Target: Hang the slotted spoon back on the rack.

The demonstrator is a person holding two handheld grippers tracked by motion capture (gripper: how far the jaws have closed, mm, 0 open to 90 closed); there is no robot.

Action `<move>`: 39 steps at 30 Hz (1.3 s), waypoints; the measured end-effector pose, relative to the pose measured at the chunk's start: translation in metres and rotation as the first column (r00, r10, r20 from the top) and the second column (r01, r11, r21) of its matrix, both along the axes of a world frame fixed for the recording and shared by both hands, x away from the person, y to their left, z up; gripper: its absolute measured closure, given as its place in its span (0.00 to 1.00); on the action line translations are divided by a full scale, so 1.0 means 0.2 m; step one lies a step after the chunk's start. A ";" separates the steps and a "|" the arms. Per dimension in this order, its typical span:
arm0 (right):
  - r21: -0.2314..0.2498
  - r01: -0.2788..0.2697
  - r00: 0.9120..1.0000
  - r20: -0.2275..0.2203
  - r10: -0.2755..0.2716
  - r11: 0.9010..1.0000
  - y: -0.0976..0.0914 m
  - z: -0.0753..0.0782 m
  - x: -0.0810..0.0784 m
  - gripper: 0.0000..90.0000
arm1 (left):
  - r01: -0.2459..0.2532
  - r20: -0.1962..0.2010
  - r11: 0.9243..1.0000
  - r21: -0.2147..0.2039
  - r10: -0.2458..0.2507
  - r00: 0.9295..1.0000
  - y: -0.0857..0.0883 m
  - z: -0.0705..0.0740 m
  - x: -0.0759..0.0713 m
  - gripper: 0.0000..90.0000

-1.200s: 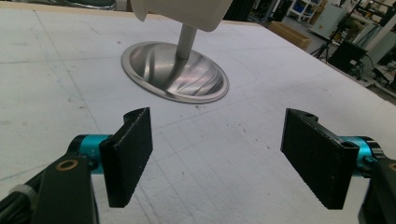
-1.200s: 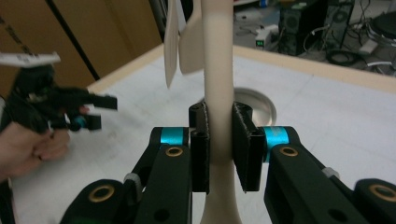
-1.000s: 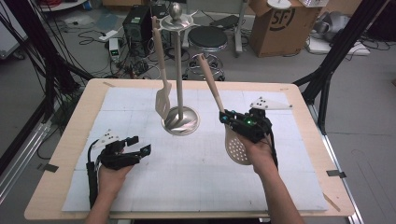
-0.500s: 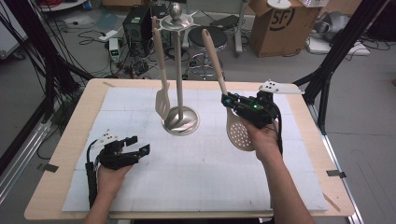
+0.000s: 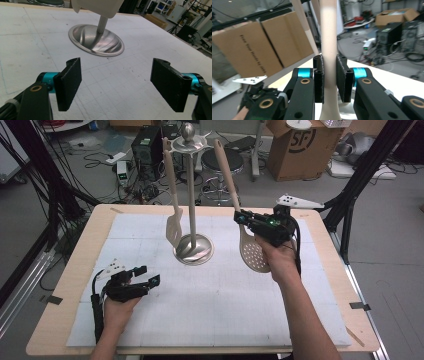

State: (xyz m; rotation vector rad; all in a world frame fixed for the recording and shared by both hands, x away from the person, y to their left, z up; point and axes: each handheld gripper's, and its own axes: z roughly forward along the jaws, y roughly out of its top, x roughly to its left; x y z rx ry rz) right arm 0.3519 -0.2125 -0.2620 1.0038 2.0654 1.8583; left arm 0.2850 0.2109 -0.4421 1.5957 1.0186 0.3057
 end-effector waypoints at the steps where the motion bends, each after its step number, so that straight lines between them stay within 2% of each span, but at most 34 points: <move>1: 0.002 -0.011 1.000 -0.006 0.011 1.000 0.00 0.00 0.01 0.87 | 0.000 -0.001 1.000 -0.001 0.000 1.000 0.00 0.00 0.00 0.28; 5: 0.005 -0.038 0.999 -0.030 0.039 0.999 0.03 -0.02 0.03 0.87 | 0.001 0.000 1.000 0.003 -0.001 1.000 0.00 0.00 0.00 0.28; 12: -0.042 -0.058 0.997 -0.052 0.055 0.997 0.10 -0.07 0.06 0.87 | 0.002 0.001 1.000 0.001 -0.002 1.000 0.00 0.00 0.00 0.28; 19: -0.055 -0.087 0.995 -0.054 0.084 0.995 0.16 -0.11 0.06 0.87 | -0.001 0.002 1.000 -0.002 0.001 1.000 0.00 0.00 0.00 0.28; 22: -0.066 -0.069 0.997 -0.052 0.065 0.995 0.17 -0.11 0.05 0.86 | 0.000 0.003 1.000 -0.002 0.000 1.000 0.00 0.00 0.00 0.29; 28: -0.097 -0.065 0.997 -0.048 0.061 0.993 0.16 -0.11 0.09 0.86 | 0.000 0.003 1.000 -0.002 0.000 1.000 0.00 0.00 0.00 0.28; 35: -0.113 -0.088 0.995 -0.052 0.082 0.990 0.20 -0.10 0.12 0.86 | 0.000 0.002 1.000 0.001 0.000 1.000 0.00 0.00 0.00 0.28; 39: -0.100 -0.103 0.993 -0.060 0.097 0.990 0.21 -0.11 0.14 0.86 | 0.000 -0.001 1.000 0.003 0.000 1.000 0.01 0.00 0.00 0.28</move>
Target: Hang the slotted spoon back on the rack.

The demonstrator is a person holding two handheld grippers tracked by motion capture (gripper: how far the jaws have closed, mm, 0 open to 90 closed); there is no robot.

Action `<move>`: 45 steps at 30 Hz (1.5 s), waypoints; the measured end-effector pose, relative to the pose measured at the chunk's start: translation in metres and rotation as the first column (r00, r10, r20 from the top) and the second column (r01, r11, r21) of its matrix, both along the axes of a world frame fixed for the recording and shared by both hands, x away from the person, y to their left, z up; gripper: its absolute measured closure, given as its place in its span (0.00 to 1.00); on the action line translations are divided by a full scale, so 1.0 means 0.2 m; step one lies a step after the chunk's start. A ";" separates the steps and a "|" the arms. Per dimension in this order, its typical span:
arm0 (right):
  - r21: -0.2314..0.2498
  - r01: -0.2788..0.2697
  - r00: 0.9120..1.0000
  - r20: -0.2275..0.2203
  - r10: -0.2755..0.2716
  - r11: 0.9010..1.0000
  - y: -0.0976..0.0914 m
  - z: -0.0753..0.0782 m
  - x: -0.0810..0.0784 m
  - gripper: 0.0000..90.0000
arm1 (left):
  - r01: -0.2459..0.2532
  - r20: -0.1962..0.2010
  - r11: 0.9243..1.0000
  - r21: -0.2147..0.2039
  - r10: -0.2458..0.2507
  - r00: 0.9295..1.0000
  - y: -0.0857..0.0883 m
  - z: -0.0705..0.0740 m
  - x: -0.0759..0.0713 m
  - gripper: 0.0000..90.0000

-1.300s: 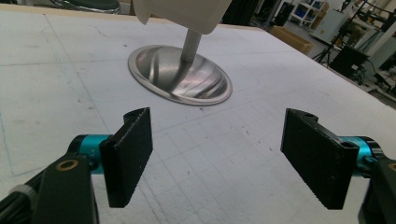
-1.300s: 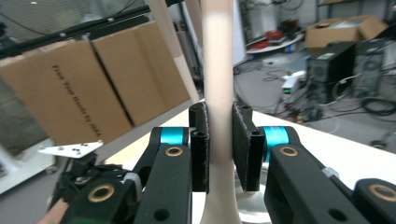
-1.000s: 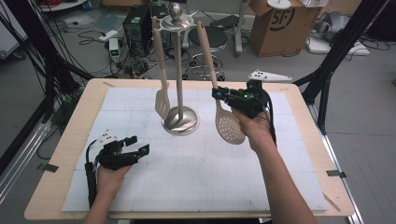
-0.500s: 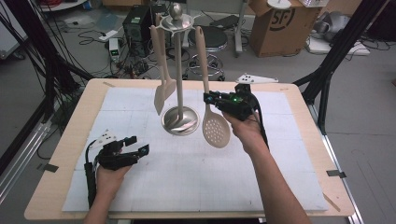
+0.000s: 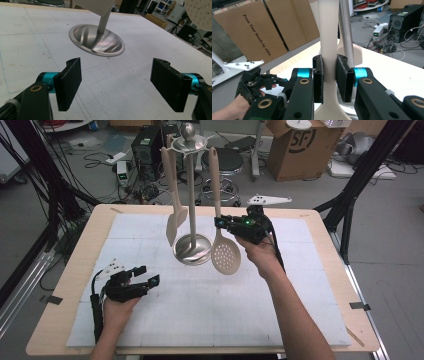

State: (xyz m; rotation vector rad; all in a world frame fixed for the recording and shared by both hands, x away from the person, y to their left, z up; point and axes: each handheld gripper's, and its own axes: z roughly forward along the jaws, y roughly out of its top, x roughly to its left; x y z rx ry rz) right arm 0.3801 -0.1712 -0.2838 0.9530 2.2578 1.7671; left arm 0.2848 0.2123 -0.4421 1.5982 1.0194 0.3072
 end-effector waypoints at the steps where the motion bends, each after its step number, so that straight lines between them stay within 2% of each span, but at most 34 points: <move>1: -0.001 -0.001 1.000 -0.006 0.001 1.000 0.00 0.00 0.01 0.86 | 0.000 0.000 1.000 0.000 0.000 1.000 0.00 0.00 0.00 0.29; 5: -0.024 -0.021 1.000 -0.013 0.021 0.999 0.02 0.02 0.02 0.86 | -0.003 0.003 1.000 -0.002 0.003 1.000 0.00 0.00 0.00 0.29; 10: -0.016 -0.012 0.999 -0.033 0.012 1.000 0.03 0.01 0.03 0.84 | -0.003 0.002 1.000 -0.005 0.003 1.000 0.00 0.00 0.00 0.29; 13: -0.005 0.013 0.998 -0.066 -0.013 1.000 0.02 0.00 0.04 0.72 | -0.002 0.002 1.000 -0.007 0.002 1.000 0.00 0.00 0.00 0.28; 15: -0.005 0.044 0.996 -0.071 -0.045 0.999 0.00 -0.01 0.04 0.59 | 0.001 0.002 1.000 -0.006 -0.001 1.000 0.00 0.00 0.00 0.28; 17: -0.010 0.098 0.990 -0.098 -0.098 0.995 -0.03 -0.02 0.04 0.47 | -0.002 0.002 1.000 -0.006 0.002 1.000 0.00 0.00 0.00 0.29; 19: 0.012 0.116 0.988 -0.107 -0.114 0.993 -0.06 -0.03 0.04 0.46 | 0.001 0.005 1.000 -0.004 -0.001 1.000 0.00 0.00 0.00 0.28; 21: 0.007 0.130 0.986 -0.109 -0.129 0.991 -0.09 -0.05 0.03 0.39 | 0.005 0.006 1.000 -0.003 -0.005 1.000 0.00 0.00 0.00 0.28; 22: 0.008 0.143 0.983 -0.115 -0.141 0.990 -0.12 -0.06 0.02 0.38 | 0.005 0.007 1.000 -0.008 -0.005 1.000 -0.01 0.00 0.00 0.28; 25: 0.007 0.168 0.982 -0.090 -0.166 0.986 -0.18 -0.09 -0.01 0.36 | 0.013 0.014 1.000 -0.007 -0.012 1.000 -0.01 0.00 0.00 0.28; 27: 0.002 0.181 0.981 -0.065 -0.180 0.984 -0.23 -0.12 -0.05 0.29 | 0.015 0.017 1.000 -0.005 -0.015 1.000 -0.01 0.00 0.00 0.28; 31: -0.023 0.206 0.977 -0.044 -0.207 0.978 -0.30 -0.18 -0.11 0.22 | 0.023 0.017 1.000 -0.003 -0.023 1.000 -0.02 0.00 0.00 0.28; 34: -0.017 0.233 0.971 -0.045 -0.233 0.972 -0.36 -0.22 -0.16 0.20 | 0.028 0.018 1.000 0.004 -0.028 0.999 -0.03 0.00 0.00 0.28; 38: 0.000 0.254 0.965 -0.072 -0.254 0.967 -0.43 -0.29 -0.22 0.17 | 0.034 0.019 0.999 0.004 -0.034 0.999 -0.05 0.00 0.01 0.28; 45: -0.025 0.245 0.968 -0.057 -0.246 0.969 -0.48 -0.39 -0.30 0.17 | 0.032 0.014 0.999 -0.013 -0.032 0.999 -0.06 0.00 0.02 0.28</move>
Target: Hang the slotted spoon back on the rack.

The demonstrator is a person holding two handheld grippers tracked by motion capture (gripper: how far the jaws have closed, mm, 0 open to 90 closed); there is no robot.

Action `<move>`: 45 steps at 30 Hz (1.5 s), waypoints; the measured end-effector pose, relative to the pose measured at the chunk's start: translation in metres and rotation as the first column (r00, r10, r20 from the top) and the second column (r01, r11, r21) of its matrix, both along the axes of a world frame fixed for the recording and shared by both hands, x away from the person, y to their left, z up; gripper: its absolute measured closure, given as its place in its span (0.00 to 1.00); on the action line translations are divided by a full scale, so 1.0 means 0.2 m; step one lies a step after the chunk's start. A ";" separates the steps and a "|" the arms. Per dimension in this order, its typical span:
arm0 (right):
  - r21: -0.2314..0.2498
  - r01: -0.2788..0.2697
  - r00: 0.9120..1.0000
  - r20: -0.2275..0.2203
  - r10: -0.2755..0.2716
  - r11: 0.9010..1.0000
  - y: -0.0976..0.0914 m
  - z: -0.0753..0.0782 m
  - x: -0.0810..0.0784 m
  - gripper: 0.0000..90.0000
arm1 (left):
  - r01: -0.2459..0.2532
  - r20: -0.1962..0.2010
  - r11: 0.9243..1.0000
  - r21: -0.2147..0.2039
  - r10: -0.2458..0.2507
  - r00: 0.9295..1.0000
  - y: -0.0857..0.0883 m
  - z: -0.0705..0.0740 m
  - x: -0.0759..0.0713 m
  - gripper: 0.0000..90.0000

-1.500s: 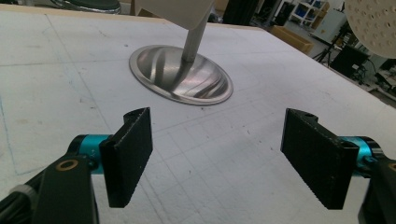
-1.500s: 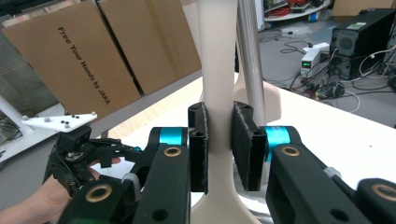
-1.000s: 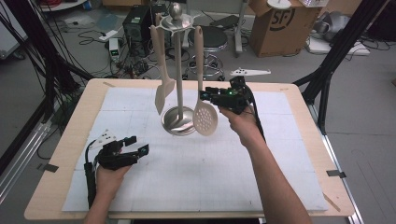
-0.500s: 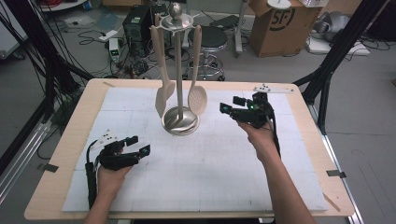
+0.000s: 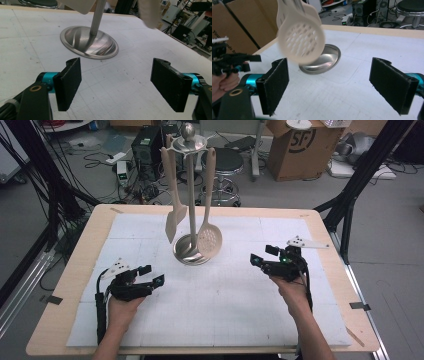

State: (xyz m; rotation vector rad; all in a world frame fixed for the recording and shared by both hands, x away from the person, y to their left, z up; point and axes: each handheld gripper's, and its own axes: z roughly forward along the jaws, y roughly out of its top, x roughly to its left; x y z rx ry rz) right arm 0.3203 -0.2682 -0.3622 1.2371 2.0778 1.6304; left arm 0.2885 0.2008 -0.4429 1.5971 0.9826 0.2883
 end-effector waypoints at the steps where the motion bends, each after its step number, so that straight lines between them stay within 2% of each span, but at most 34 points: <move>1: -0.003 -0.007 1.000 0.005 0.007 1.000 -0.01 -0.01 -0.01 0.17 | -0.001 0.000 1.000 0.001 0.001 1.000 0.00 0.00 0.00 0.28; 7: -0.029 -0.009 0.999 0.046 0.010 1.000 -0.03 -0.08 -0.07 0.17 | 0.002 0.003 1.000 -0.003 -0.002 1.000 0.00 0.00 0.00 0.28; 10: -0.037 -0.004 0.999 0.034 0.005 0.999 -0.05 -0.11 -0.09 0.16 | 0.007 0.001 1.000 -0.012 -0.007 1.000 -0.01 0.00 0.00 0.28; 15: -0.038 0.016 1.000 0.020 -0.015 0.999 -0.10 -0.17 -0.12 0.15 | 0.010 0.007 1.000 0.008 -0.010 1.000 -0.02 0.00 -0.01 0.28; 20: -0.061 0.031 0.999 0.012 -0.031 0.998 -0.14 -0.23 -0.15 0.13 | 0.016 0.016 1.000 0.000 -0.016 1.000 -0.04 0.01 -0.02 0.28; 27: -0.039 0.049 0.999 -0.004 -0.049 0.998 -0.21 -0.31 -0.21 0.13 | 0.021 0.008 1.000 0.023 -0.021 1.000 -0.05 0.00 -0.02 0.28; 33: -0.026 0.068 0.997 0.024 -0.068 0.997 -0.26 -0.32 -0.22 0.13 | 0.015 0.000 0.999 0.035 -0.015 1.000 -0.05 -0.01 -0.01 0.28; 40: -0.024 0.063 0.998 0.016 -0.062 0.998 -0.26 -0.35 -0.23 0.13 | 0.027 -0.009 0.998 0.048 -0.027 1.000 -0.06 -0.03 -0.01 0.28; 43: -0.021 0.063 0.998 0.029 -0.063 0.998 -0.26 -0.34 -0.23 0.13 | 0.024 -0.008 0.999 0.049 -0.024 1.000 -0.06 -0.03 -0.01 0.28; 45: -0.017 0.062 0.998 0.021 -0.061 0.998 -0.26 -0.35 -0.24 0.13 | 0.019 -0.003 0.999 0.043 -0.019 1.000 -0.06 -0.03 -0.01 0.28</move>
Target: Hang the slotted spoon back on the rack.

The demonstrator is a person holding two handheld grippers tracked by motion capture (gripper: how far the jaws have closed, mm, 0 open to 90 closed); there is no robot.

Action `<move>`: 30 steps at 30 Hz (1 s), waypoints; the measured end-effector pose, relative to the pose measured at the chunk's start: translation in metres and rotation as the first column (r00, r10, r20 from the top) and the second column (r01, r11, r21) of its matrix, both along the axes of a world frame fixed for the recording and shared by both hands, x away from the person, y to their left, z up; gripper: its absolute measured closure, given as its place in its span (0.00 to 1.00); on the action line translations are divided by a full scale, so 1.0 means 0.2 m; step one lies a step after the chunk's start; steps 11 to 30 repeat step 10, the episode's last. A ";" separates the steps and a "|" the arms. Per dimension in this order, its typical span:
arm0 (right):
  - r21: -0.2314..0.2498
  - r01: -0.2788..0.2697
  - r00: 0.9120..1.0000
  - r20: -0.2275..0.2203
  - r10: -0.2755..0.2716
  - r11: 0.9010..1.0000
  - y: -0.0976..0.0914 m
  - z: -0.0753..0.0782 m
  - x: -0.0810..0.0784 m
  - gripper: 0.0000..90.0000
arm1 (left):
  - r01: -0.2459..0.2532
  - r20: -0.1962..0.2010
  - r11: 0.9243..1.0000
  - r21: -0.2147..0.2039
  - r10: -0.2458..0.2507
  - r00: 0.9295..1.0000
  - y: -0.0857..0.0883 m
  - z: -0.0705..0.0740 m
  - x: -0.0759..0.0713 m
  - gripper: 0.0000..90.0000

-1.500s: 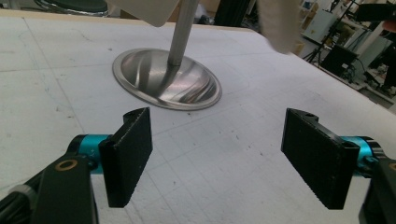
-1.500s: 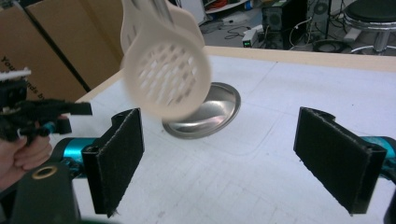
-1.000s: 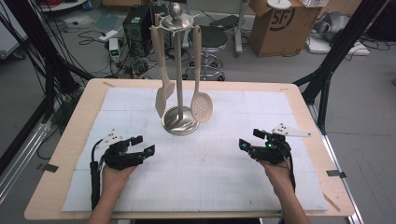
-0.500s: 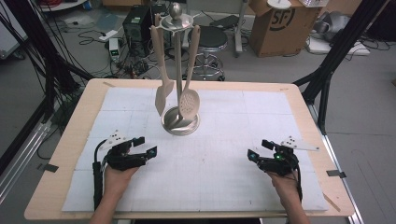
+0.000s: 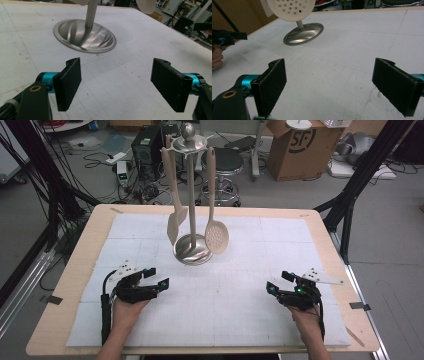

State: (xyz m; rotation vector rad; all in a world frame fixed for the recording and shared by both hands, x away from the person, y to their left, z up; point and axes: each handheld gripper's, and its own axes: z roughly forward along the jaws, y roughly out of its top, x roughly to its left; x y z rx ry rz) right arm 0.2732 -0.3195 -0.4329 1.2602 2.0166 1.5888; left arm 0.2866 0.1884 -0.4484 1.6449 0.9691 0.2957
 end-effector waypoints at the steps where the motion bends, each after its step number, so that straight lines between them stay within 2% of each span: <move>1: 0.000 -0.001 1.000 -0.003 0.001 1.000 0.00 -0.01 0.00 0.12 | 0.002 0.002 1.000 -0.003 -0.002 1.000 0.00 0.00 0.00 0.28; 2: -0.001 -0.003 1.000 -0.016 0.003 1.000 0.00 -0.01 0.00 0.12 | 0.003 0.002 1.000 -0.008 -0.003 1.000 0.00 0.00 0.00 0.28; 8: 0.014 0.001 1.000 0.001 -0.001 1.000 0.01 0.00 -0.01 0.12 | 0.013 -0.005 1.000 0.004 -0.013 1.000 0.00 -0.01 0.00 0.28; 30: 0.018 0.000 1.000 -0.001 0.000 1.000 0.00 0.00 0.00 0.12 | 0.007 -0.004 1.000 0.001 -0.007 1.000 0.00 0.00 0.00 0.28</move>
